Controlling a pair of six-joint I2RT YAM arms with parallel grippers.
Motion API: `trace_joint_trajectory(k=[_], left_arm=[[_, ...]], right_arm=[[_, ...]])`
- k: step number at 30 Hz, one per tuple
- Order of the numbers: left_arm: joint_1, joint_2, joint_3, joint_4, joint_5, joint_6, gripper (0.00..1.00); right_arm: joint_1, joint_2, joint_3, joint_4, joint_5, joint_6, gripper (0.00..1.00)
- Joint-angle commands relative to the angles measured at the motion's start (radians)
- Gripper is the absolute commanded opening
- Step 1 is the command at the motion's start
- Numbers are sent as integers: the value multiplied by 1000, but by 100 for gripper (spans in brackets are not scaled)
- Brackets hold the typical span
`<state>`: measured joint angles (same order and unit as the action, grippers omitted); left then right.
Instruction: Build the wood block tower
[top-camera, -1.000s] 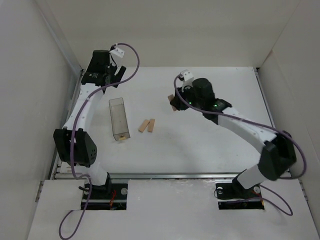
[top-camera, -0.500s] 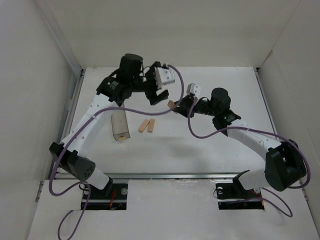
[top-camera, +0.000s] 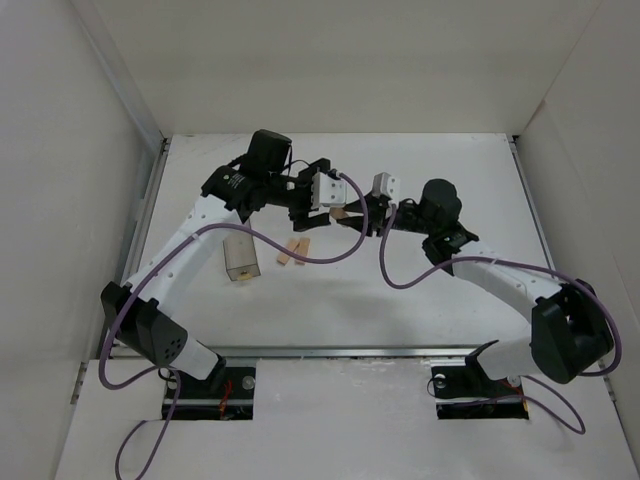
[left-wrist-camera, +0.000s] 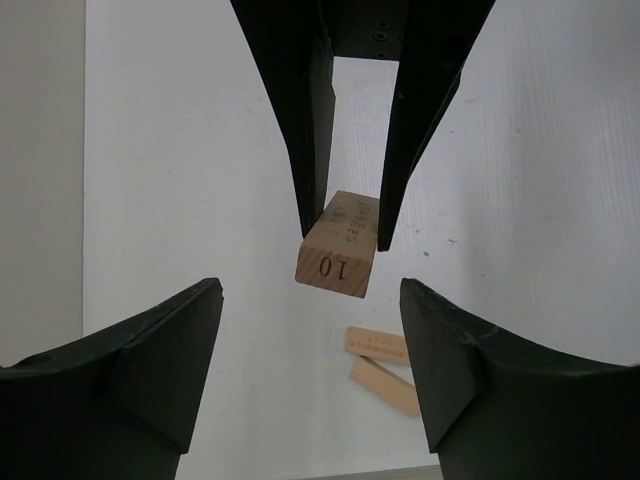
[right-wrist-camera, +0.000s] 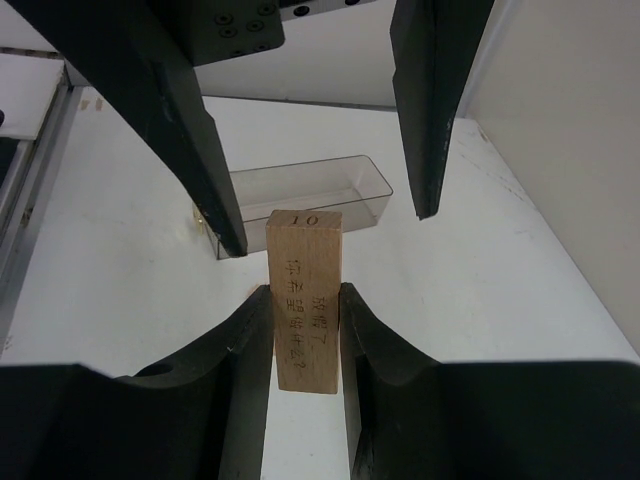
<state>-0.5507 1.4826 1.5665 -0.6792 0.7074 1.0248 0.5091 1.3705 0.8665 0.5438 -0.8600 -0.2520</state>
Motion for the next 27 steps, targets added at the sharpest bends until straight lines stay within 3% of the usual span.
trace_joint_trajectory(k=[1,8,14,27], left_arm=[[-6,-19,38,-14,73,54,66],[-25,-19,27,-43,86,29,43],[-25,-19,38,-22,86,-29,44],[-75,-28,-2,35,-17,-95,24]], right_arm=[[12,-24,-9,79,-7,-18,0],[22,-42,-18,70,29,-18,0],[22,-42,-9,50,38,-36,0],[31,-31,11,28,19,-55,0]])
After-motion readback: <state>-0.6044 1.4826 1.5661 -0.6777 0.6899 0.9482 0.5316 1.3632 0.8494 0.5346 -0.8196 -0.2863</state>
